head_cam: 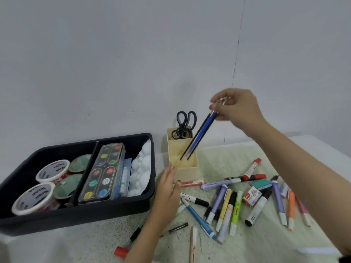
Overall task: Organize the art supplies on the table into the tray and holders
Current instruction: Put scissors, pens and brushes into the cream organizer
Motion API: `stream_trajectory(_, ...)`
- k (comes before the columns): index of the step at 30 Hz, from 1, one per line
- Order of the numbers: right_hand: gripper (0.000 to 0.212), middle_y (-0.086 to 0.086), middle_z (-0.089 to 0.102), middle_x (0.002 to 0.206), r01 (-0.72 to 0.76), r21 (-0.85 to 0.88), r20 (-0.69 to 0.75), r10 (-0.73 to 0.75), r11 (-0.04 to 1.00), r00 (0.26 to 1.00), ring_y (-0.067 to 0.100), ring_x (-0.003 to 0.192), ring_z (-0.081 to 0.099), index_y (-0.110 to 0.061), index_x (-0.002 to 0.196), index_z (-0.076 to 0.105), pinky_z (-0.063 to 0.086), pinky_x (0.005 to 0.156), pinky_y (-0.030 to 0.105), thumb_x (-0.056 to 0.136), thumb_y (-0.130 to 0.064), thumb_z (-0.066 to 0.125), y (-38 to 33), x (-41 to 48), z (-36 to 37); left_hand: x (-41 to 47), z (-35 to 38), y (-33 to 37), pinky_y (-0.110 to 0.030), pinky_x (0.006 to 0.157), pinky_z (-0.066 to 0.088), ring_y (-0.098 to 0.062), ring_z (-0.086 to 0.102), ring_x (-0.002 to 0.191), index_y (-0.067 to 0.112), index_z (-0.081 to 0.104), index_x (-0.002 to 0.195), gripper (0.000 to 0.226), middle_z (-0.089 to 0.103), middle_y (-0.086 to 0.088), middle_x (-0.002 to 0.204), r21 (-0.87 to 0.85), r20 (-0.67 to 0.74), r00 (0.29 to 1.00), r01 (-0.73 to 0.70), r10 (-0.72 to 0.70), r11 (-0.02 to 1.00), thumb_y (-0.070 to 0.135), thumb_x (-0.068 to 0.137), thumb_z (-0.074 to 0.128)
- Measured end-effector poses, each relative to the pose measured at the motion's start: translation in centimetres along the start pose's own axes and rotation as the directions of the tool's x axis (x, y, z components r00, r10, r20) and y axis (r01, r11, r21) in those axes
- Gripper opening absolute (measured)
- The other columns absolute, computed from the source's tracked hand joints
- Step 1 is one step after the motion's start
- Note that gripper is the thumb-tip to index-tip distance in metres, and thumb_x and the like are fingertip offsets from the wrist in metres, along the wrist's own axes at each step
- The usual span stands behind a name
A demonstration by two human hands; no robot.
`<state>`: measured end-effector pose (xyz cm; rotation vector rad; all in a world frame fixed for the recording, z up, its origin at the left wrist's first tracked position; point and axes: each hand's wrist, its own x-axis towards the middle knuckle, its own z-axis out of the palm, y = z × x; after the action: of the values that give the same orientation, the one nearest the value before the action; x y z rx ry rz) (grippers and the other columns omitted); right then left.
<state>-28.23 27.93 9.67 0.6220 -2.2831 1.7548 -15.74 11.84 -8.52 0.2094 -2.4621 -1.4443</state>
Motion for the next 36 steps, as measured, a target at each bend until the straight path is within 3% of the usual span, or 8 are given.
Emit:
stream_trajectory(6, 0.015, 0.014, 0.062, 0.075, 0.058, 0.021, -0.197, -0.052, 0.998, 0.979, 0.016, 0.063, 0.064, -0.014, 0.074, 0.065, 0.058, 0.057, 0.025, 0.079, 0.000, 0.067, -0.6, 4.1, 3.7, 2.5, 0.0, -2.0, -0.030, 0.119, 0.004, 0.002, -0.006, 0.141, 0.019, 0.013, 0.149, 0.053, -0.002, 0.018, 0.153, 0.199, 0.057, 0.996, -0.072, 0.062, 0.977, 0.014, 0.101, 0.032)
stream_trajectory(8, 0.012, 0.009, 0.061, 0.072, 0.067, -0.028, -0.217, -0.072, 0.997, 0.974, 0.016, 0.061, 0.063, -0.012, 0.076, 0.065, 0.059, 0.061, 0.031, 0.080, 0.000, 0.065, -0.2, 5.1, 5.0, 2.6, 0.0, -2.3, -0.026, 0.118, -0.002, 0.004, -0.010, 0.139, 0.020, 0.006, 0.149, 0.055, -0.009, 0.018, 0.150, 0.237, 0.072, 0.993, -0.104, 0.089, 0.966, 0.013, 0.101, 0.031)
stream_trajectory(12, 0.012, 0.000, 0.058, 0.074, 0.075, -0.158, -0.223, -0.110, 0.985, 0.969, 0.025, 0.076, 0.065, -0.012, 0.080, 0.065, 0.057, 0.072, 0.042, 0.082, -0.002, 0.060, 0.9, 6.7, 7.0, 2.5, 0.0, -2.5, -0.014, 0.111, -0.009, 0.007, -0.016, 0.135, 0.024, -0.009, 0.143, 0.059, -0.015, 0.019, 0.148, 0.274, 0.083, 0.989, -0.139, 0.121, 0.952, 0.013, 0.101, 0.031)
stream_trajectory(15, 0.012, 0.002, 0.058, 0.082, 0.083, -0.240, -0.211, -0.135, 0.967, 0.968, 0.021, 0.077, 0.061, -0.007, 0.087, 0.066, 0.055, 0.072, 0.035, 0.085, -0.002, 0.055, 1.4, 7.3, 8.1, 2.6, -0.1, -2.5, -0.016, 0.113, -0.009, 0.010, -0.019, 0.133, 0.027, -0.013, 0.138, 0.058, -0.018, 0.021, 0.147, 0.259, 0.104, 0.988, -0.135, 0.112, 0.956, 0.013, 0.101, 0.030)
stream_trajectory(18, 0.016, 0.000, 0.057, 0.088, 0.088, -0.327, -0.208, -0.163, 0.941, 0.965, 0.014, 0.080, 0.053, -0.006, 0.094, 0.066, 0.042, 0.068, 0.022, 0.087, -0.002, 0.053, 1.5, 7.7, 9.1, 2.5, 0.0, -2.7, -0.016, 0.113, -0.012, 0.012, -0.022, 0.132, 0.030, -0.016, 0.137, 0.059, -0.020, 0.022, 0.147, 0.264, 0.118, 0.986, -0.142, 0.114, 0.954, 0.015, 0.102, 0.029)
stream_trajectory(27, 0.023, 0.010, 0.062, 0.097, 0.132, -0.465, -0.043, -0.172, 0.875, 0.984, 0.023, 0.082, 0.057, -0.002, 0.100, 0.062, 0.048, 0.068, 0.030, 0.087, 0.003, 0.044, 2.3, 7.7, 13.1, 2.6, 0.4, -3.4, -0.023, 0.117, -0.005, 0.013, -0.022, 0.133, 0.035, -0.015, 0.138, 0.061, -0.020, 0.026, 0.148, 0.190, 0.126, 0.987, -0.123, 0.100, 0.974, 0.018, 0.101, 0.030)
stream_trajectory(30, 0.024, 0.017, 0.064, 0.096, 0.177, -0.536, 0.037, -0.187, 0.826, 0.982, 0.033, 0.091, 0.059, 0.004, 0.099, 0.061, 0.051, 0.076, 0.042, 0.084, 0.007, 0.043, 2.9, 7.0, 14.6, 2.6, 0.5, -3.4, -0.023, 0.118, -0.002, 0.013, -0.019, 0.134, 0.036, -0.015, 0.137, 0.062, -0.019, 0.030, 0.146, 0.162, 0.118, 0.987, -0.127, 0.108, 0.979, 0.017, 0.101, 0.032)
stream_trajectory(36, 0.024, 0.014, 0.063, 0.094, 0.216, -0.555, 0.194, -0.127, 0.803, 0.973, 0.029, 0.087, 0.058, -0.002, 0.103, 0.059, 0.050, 0.073, 0.037, 0.086, 0.004, 0.043, 4.6, 5.7, 15.8, 2.6, 0.5, -3.8, -0.027, 0.119, -0.001, 0.012, -0.018, 0.136, 0.035, -0.016, 0.137, 0.065, -0.017, 0.029, 0.148, 0.141, 0.108, 0.986, -0.139, 0.124, 0.980, 0.015, 0.100, 0.033)
